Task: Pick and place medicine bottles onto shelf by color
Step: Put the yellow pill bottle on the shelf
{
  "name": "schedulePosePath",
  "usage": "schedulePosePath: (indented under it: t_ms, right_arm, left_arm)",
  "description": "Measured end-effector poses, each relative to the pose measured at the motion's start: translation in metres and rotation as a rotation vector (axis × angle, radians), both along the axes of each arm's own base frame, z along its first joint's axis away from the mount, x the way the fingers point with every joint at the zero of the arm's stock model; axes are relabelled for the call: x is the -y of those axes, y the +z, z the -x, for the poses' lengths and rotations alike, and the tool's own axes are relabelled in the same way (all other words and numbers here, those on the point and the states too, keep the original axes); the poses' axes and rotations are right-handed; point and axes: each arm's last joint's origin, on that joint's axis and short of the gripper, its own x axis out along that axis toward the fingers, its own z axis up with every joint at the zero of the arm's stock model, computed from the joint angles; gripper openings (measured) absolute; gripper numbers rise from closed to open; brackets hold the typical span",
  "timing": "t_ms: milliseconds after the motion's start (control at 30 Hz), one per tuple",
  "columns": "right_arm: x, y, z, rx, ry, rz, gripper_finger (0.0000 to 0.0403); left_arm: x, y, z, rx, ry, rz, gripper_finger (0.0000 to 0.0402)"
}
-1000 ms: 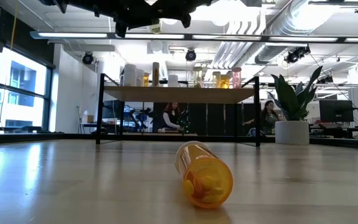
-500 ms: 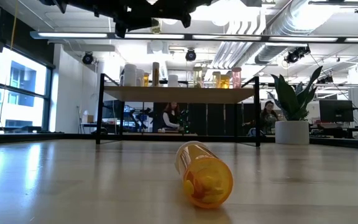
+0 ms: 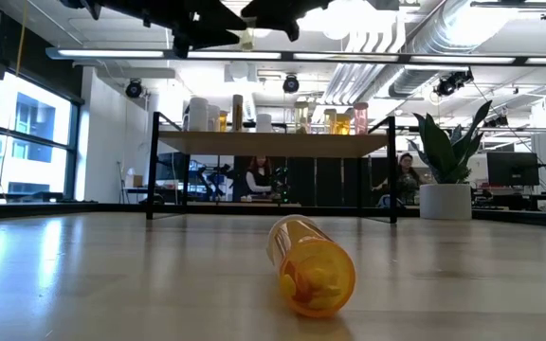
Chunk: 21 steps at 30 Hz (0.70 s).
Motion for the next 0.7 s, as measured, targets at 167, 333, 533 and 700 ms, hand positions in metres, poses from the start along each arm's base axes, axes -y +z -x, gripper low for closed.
schedulePosePath:
  t_ms: [167, 333, 533, 700]
  right_arm:
    - [0.007, 0.008, 0.011, 0.003, -0.026, -0.002, 0.0112]
    - [0.015, 0.014, 0.025, -0.015, -0.07, -0.019, 0.0112]
    - [0.024, 0.028, 0.044, -0.003, -0.144, 0.024, 0.0112]
    - [0.029, 0.042, 0.062, 0.032, -0.219, 0.061, 0.0112]
  left_arm:
    - [-0.002, 0.0, 0.001, 0.0, 0.035, -0.003, 0.0195]
    - [-0.003, 0.005, 0.003, 0.015, 0.072, -0.012, 0.0195]
    - [-0.01, 0.016, 0.004, 0.032, 0.102, -0.044, 0.0195]
    - [-0.015, 0.017, 0.007, 0.03, 0.126, -0.044, 0.0195]
